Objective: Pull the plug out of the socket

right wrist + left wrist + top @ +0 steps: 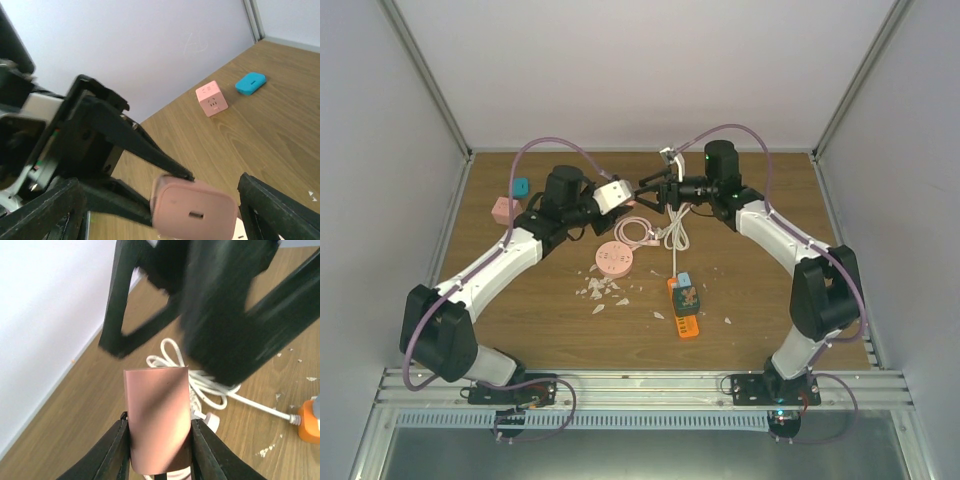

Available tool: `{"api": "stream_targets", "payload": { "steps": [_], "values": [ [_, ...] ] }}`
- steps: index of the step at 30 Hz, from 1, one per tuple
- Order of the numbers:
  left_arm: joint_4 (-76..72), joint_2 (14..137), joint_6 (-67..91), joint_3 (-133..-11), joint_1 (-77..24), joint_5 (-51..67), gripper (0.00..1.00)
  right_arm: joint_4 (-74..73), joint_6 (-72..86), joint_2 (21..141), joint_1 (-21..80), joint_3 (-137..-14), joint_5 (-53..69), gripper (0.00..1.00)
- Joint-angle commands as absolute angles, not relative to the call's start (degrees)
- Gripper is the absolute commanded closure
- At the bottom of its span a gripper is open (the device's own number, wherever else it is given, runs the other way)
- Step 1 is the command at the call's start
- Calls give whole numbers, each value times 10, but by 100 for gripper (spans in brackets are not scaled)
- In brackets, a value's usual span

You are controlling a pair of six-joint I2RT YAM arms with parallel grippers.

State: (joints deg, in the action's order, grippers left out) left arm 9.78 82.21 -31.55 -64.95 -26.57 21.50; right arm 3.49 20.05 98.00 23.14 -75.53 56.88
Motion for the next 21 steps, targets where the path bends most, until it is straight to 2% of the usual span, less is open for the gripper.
{"api": "stream_targets", "payload": {
  "steps": [1, 11, 21],
  "values": [
    [117, 811, -291, -638, -224, 258, 97, 31, 182, 960, 225, -753, 570, 13],
    [217, 864, -259, -657, -64, 290, 100, -100, -21, 970, 223, -792, 527, 2],
    [276, 965, -265, -676, 49, 250, 100, -258, -234, 1020, 223, -842, 481, 0]
  ]
}}
